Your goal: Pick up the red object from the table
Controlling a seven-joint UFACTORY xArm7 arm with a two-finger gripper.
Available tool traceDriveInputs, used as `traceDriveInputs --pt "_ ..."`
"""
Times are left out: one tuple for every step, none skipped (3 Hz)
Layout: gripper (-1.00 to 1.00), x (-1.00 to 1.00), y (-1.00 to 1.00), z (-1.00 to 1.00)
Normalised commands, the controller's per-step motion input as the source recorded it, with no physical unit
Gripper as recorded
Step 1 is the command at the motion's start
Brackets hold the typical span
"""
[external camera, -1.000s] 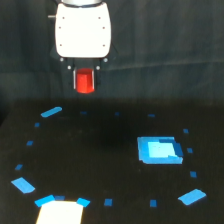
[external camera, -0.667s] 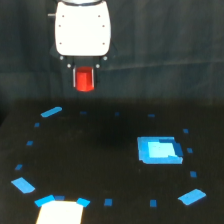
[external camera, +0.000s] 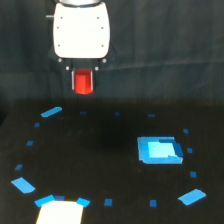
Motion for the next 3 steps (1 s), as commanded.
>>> traceDriveInputs --pt "-1.0 0.17 -0.32 -0.49" --pt "-1.0 0.26 0.44 -0.18" --pt "-0.94 0.23 0.36 0.73"
